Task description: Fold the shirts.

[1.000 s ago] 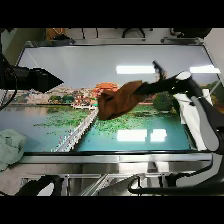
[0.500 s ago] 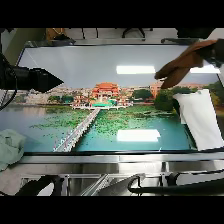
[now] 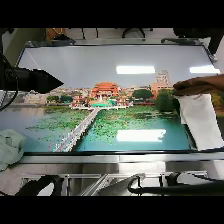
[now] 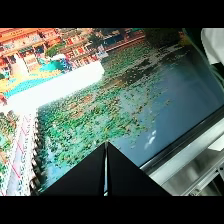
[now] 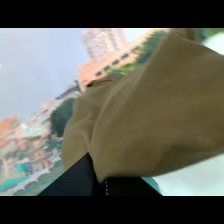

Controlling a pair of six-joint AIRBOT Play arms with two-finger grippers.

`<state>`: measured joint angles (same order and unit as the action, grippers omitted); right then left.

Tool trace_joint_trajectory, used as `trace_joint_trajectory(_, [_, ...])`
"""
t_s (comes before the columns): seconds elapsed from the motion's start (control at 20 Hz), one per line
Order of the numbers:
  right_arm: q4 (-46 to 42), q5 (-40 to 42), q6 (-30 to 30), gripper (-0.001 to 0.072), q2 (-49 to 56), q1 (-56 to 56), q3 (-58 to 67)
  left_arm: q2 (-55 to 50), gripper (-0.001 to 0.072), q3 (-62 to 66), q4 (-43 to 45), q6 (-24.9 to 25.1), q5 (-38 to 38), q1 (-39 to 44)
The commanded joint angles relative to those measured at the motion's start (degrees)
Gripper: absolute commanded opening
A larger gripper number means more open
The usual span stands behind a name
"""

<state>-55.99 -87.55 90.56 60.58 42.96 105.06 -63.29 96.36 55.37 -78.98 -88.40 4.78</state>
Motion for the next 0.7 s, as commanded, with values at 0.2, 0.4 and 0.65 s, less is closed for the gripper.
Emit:
trace_joint_trajectory(0.2, [-17.3, -1.4, 5.5, 0.0015, -8.4, 0.4, -15.0, 0.0, 0.0011, 0.0, 0.0, 1.6, -2.0, 0.0])
trace_joint_trajectory(0.4, [-21.5, -5.1, 8.0, 0.0015, -8.4, 0.5, -24.2, 0.0, 0.0011, 0.0, 0.0, 2.1, -3.0, 0.0])
trace_joint_trajectory(0.65, [-33.8, -9.6, 8.9, 0.0285, -8.2, 0.6, -29.6, 0.0, 0.0011, 0.0, 0.0, 3.1, -3.0, 0.0])
